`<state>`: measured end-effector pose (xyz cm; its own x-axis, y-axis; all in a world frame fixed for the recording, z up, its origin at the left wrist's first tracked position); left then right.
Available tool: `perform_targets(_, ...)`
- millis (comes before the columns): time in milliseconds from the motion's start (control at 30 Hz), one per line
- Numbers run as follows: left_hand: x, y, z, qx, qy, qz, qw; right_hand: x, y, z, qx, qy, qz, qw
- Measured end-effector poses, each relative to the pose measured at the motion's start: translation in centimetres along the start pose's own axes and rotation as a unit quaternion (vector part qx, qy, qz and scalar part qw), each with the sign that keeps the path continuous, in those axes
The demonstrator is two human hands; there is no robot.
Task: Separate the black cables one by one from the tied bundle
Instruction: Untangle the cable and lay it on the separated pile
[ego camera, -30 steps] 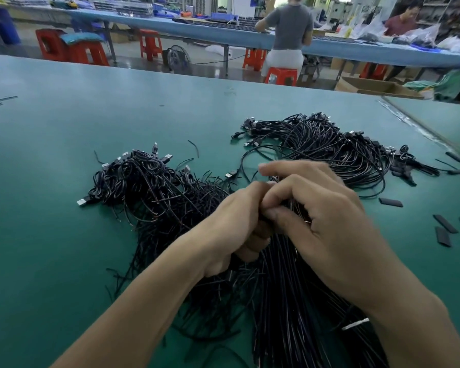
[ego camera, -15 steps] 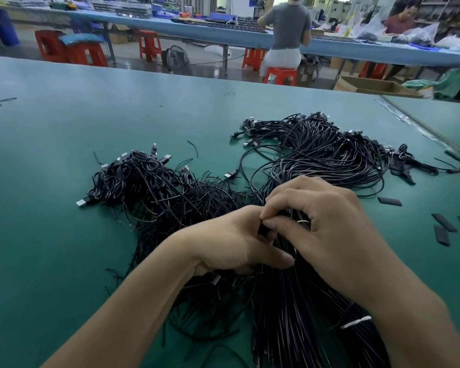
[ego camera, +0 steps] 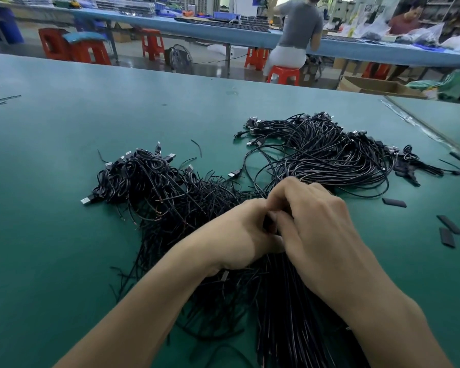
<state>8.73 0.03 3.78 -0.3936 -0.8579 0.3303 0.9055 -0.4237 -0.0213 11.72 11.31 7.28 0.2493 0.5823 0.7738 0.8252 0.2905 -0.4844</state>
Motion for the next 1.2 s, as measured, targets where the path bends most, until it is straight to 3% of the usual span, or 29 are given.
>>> perform_targets(133, 0.0, 0.2, -0.1, 0.019, 0.033, -0.013, 0.999, -0.1, 0.0, 0.0, 0.002, -0.011, 0.024, 1.0)
perform_targets(233, 0.0, 0.1, 0.0, 0.069, 0.128, 0.001, 0.989, -0.1, -0.1, 0.2, -0.003, -0.026, 0.068, 0.997)
perform_targets(367, 0.1, -0.1, 1.1, 0.113, 0.344, 0.012, 0.932, 0.3, -0.1, 0.4, -0.039, -0.064, 0.151, 0.986)
perform_targets(467, -0.3, -0.3, 1.3, 0.075, 0.373, 0.062, 0.923, 0.4, 0.0, 0.2, -0.066, -0.138, 0.204, 0.967)
perform_targets(600, -0.4, -0.5, 1.2, -0.017, 0.306, 0.151, 0.94, 0.5, -0.1, 1.0, -0.117, -0.193, 0.227, 0.947)
perform_targets(700, 0.2, -0.7, 0.9, -0.111, 0.131, 0.215, 0.962, 0.4, -0.3, 2.2, -0.174, -0.271, 0.212, 0.922)
perform_targets(800, 0.7, -0.5, 0.9, -0.178, -0.02, 0.278, 0.944, 0.3, -0.4, 2.7, -0.215, -0.341, 0.205, 0.892)
perform_targets(933, 0.5, 0.1, 1.2, -0.268, -0.124, 0.252, 0.921, -0.1, -0.4, 3.3, -0.286, -0.445, 0.191, 0.827)
perform_targets(1033, 0.4, 0.4, 1.0, -0.274, -0.13, 0.23, 0.925, -0.1, -0.4, 3.6, -0.311, -0.506, 0.177, 0.785)
perform_targets(1100, 0.4, 0.6, 0.9, -0.271, -0.103, 0.213, 0.933, 0.0, -0.4, 3.4, -0.296, -0.509, 0.179, 0.788)
perform_targets(1200, 0.7, 0.5, 1.0, -0.267, -0.098, 0.233, 0.93, 0.2, -0.6, 2.7, -0.238, -0.472, 0.189, 0.828)
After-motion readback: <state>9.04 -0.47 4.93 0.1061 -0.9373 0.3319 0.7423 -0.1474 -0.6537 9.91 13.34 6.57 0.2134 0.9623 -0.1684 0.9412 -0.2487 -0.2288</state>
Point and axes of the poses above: each hand's wrist, its own y-axis away from the middle knuckle, its own x-axis out of the back of the hand, z = x × y, the point moved 3 cm from there along -y, towards the middle knuckle, and after that the axes turned 5 degrees about z, right-handed, at the moved point
